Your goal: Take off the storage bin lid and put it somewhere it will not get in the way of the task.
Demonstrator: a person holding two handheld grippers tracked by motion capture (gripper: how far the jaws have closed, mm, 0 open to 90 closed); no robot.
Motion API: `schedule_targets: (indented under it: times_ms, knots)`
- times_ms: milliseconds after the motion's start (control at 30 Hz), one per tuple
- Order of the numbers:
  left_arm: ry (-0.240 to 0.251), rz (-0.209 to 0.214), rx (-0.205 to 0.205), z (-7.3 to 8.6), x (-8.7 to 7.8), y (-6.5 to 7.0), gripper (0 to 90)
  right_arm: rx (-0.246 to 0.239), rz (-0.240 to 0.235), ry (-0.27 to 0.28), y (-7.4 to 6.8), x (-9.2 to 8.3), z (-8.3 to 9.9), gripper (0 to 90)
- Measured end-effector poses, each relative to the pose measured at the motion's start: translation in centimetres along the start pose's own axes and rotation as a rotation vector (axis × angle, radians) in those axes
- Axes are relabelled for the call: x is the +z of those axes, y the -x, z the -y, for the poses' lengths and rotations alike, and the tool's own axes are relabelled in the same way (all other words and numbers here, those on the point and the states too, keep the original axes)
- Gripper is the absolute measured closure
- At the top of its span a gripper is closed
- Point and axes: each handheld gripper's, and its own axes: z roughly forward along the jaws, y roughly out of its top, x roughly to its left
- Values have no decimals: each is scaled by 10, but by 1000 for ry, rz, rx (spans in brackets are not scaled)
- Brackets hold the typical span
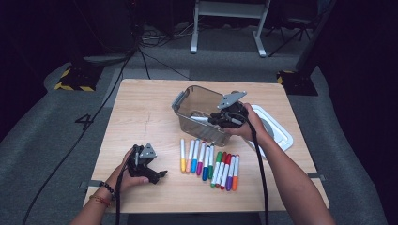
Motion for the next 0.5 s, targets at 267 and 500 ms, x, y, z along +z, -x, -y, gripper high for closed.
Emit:
schedule_targets:
  times_ms: [267, 500]
  knots:
    - [0, 0, -1, 0, 0, 0, 5, 2, -40, -52, 6, 7, 0, 743]
    - [0, 0, 0, 0, 0, 0, 5, 15, -29, -112, 12, 16, 3, 740]
